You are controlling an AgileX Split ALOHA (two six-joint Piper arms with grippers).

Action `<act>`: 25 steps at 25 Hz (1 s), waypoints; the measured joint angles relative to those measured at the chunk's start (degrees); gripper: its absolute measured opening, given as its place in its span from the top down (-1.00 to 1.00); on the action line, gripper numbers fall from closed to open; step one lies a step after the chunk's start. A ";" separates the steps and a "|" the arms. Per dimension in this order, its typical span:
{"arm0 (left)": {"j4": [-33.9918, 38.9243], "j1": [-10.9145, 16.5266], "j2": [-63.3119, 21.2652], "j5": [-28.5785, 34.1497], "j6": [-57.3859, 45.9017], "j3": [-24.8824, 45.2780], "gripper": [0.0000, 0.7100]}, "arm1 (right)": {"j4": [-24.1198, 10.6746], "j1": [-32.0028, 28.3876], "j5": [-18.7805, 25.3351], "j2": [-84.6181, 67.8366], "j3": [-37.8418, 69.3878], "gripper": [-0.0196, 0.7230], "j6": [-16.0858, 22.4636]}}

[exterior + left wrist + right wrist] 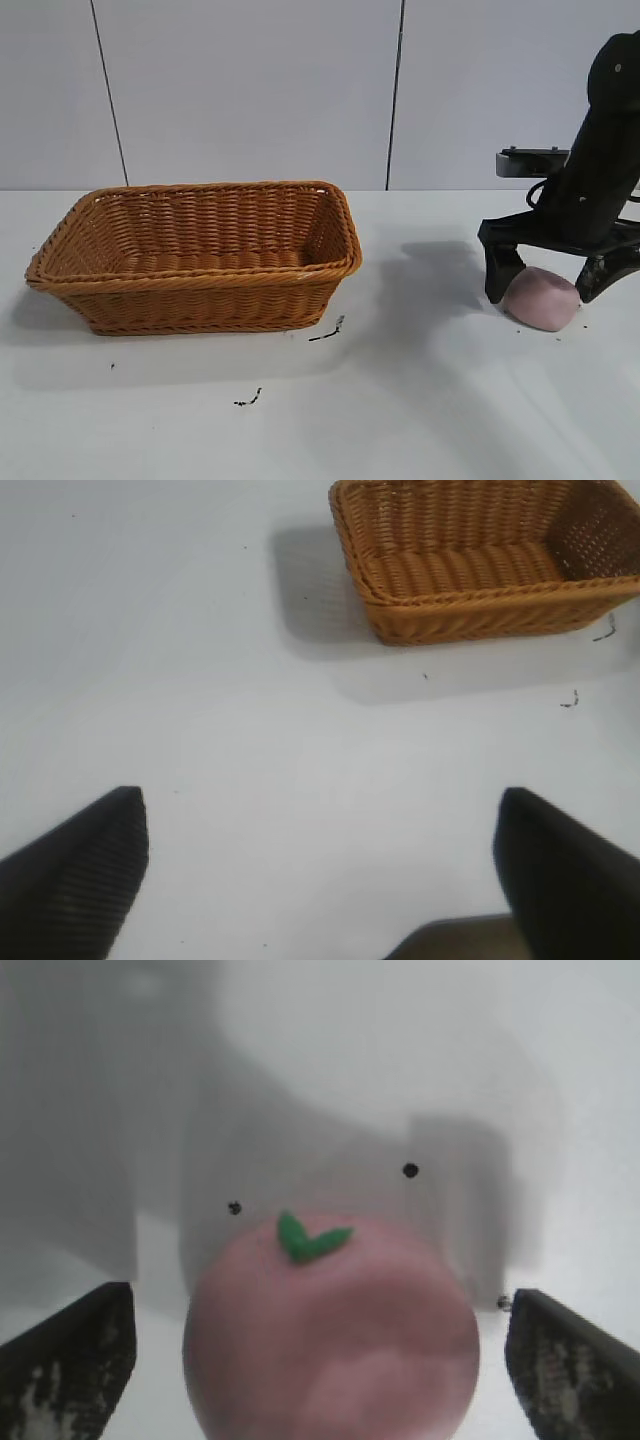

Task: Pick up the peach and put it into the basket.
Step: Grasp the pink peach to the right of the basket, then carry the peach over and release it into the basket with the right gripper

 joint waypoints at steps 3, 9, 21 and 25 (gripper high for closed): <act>0.00 0.00 0.00 0.00 0.00 0.00 -0.95 | 0.00 0.00 -0.19 0.34 0.00 -0.91 0.00; 0.00 0.00 0.00 0.00 0.00 0.00 -0.95 | 0.00 0.00 0.17 0.34 0.00 -0.30 0.00; 0.00 0.00 0.00 0.00 0.00 0.00 -0.95 | -0.31 0.00 8.35 -7.72 -7.48 0.85 0.00; 0.00 0.00 0.00 0.00 0.00 0.00 -0.95 | -0.32 0.17 16.32 -9.44 -18.30 0.85 -0.05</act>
